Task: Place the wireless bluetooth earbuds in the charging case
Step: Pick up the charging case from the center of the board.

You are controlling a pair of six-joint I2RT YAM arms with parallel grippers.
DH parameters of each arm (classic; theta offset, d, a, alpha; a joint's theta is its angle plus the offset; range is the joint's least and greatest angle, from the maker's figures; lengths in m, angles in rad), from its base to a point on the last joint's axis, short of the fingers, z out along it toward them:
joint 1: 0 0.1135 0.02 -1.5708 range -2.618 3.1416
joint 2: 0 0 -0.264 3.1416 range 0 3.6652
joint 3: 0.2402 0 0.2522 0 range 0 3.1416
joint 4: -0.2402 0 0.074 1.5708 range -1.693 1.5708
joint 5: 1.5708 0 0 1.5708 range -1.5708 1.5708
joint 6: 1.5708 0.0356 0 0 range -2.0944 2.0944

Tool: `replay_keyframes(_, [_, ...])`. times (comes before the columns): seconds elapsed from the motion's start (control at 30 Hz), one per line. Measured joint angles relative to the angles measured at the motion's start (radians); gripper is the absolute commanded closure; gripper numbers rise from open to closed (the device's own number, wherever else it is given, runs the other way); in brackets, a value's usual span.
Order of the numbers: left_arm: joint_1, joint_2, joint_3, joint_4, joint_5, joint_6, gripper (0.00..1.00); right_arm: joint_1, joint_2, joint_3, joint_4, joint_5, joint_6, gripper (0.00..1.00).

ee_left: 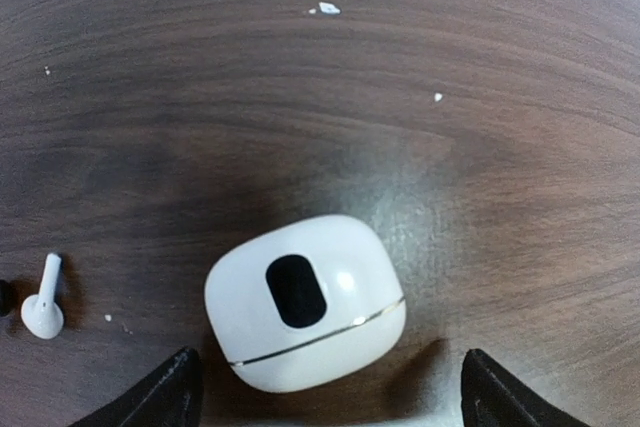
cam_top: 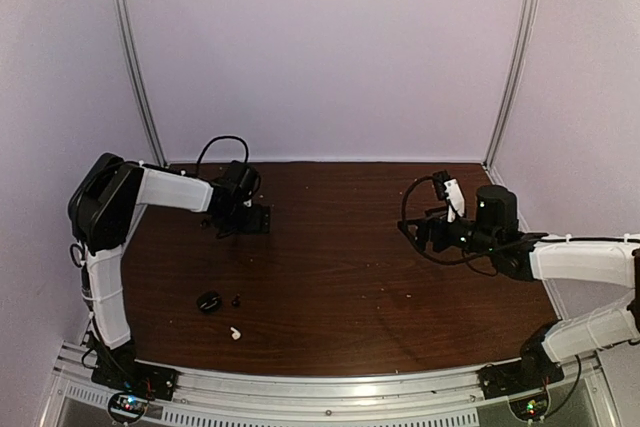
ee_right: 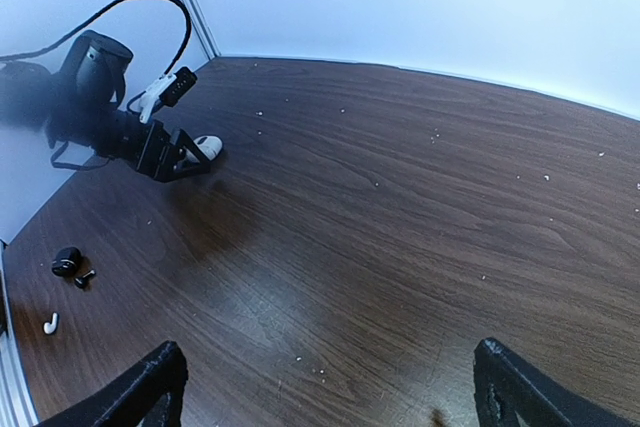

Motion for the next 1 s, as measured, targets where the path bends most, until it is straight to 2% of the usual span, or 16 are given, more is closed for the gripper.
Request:
replay_keyframes(0.3, [0.0, 0.077, 0.089, 0.009, -0.01, 0.01, 0.11, 0.0, -0.027, -0.001, -0.021, 0.025, -0.019, 0.0])
replay_keyframes(0.7, [0.0, 0.109, 0.122, 0.046, 0.054, 0.109, 0.14, -0.002, -0.046, -0.008, -0.029, 0.029, -0.021, 0.0])
replay_keyframes(1.0, [-0.003, 0.127, 0.139, 0.058, 0.063, 0.152, 0.24, -0.005, -0.046, -0.008, -0.029, 0.03, -0.021, 0.0])
